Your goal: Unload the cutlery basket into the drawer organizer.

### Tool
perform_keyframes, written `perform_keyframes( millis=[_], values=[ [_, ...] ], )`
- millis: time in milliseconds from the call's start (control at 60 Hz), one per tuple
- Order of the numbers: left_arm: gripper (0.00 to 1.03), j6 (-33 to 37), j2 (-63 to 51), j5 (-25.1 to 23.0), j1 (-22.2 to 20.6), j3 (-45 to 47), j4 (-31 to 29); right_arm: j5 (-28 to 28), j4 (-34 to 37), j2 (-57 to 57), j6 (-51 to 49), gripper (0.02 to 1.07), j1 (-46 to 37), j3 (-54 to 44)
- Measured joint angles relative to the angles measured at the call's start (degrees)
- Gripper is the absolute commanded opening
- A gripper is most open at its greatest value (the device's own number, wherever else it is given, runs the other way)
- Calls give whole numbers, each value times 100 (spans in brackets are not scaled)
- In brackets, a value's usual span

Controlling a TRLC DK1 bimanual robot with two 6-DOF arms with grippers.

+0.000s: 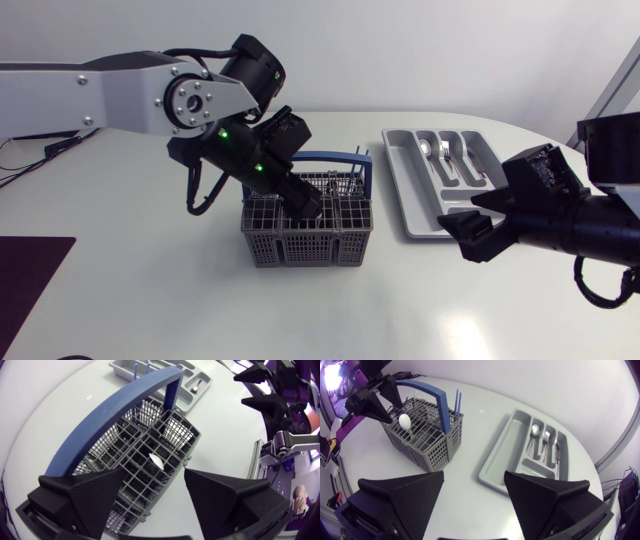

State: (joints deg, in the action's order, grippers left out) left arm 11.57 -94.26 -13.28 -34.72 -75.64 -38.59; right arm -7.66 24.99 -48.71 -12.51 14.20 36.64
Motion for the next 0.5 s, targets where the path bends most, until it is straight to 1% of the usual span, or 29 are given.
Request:
perform_keyframes(
  millis=[83,133,217,350,500],
  values=[
    [76,-293,-59,11,0,-85,-17,0,4,22,2,89,-11,-15],
    [72,-450,-96,39,-9,-133,-33,0,-9,55,0,89,-13,-39],
    [72,-671,-166,136,-52,-201,-33,0,-44,116,2,89,-42,-103],
    [63,-863,-260,188,-144,-280,28,0,-79,197,0,89,-129,-184],
    [63,-1012,-299,214,-310,-262,149,-4,-81,286,-22,89,-186,-227]
  ],
)
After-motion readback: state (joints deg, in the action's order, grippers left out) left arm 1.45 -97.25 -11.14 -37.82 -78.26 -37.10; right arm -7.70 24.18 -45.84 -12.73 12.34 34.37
